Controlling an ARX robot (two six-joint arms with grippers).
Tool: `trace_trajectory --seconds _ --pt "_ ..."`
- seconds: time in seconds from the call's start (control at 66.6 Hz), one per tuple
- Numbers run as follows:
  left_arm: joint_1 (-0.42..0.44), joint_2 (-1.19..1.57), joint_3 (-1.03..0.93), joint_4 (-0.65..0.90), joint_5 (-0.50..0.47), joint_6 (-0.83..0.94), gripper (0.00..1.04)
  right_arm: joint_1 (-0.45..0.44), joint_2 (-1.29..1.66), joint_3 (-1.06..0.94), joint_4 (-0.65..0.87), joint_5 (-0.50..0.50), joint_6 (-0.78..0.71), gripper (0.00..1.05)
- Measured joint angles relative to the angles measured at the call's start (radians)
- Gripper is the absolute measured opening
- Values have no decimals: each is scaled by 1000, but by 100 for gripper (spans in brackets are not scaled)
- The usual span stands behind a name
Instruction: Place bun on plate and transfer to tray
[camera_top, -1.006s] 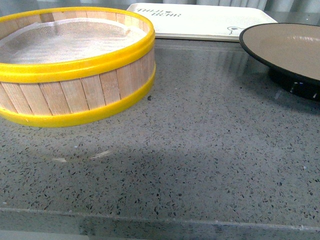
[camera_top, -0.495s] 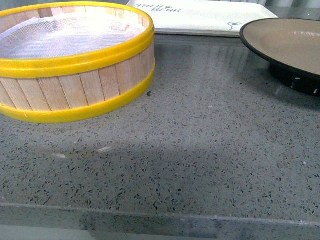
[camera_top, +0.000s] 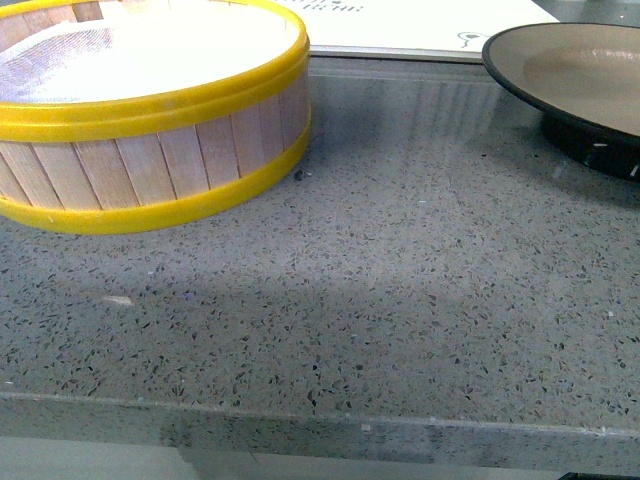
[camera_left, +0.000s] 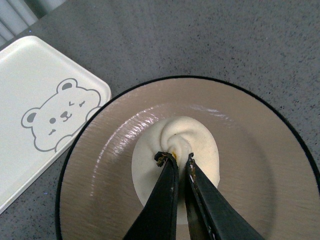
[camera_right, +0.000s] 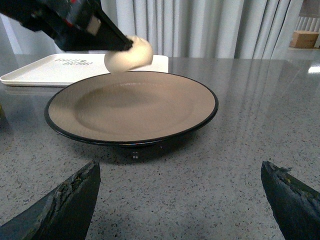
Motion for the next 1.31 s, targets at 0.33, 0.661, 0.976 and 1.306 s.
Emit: trace_trajectory --seconds 0.33,0.661,0.976,1.306 --pt "-14 81 0 14 -63 54 4 0 0 0 0 0 0 96" --pt "-5 97 0 10 -70 74 4 0 0 0 0 0 0 96" --pt "-7 97 0 6 -66 89 30 0 0 0 0 0 0 96" --pt "-7 100 39 -19 -55 76 84 0 0 0 0 0 0 96"
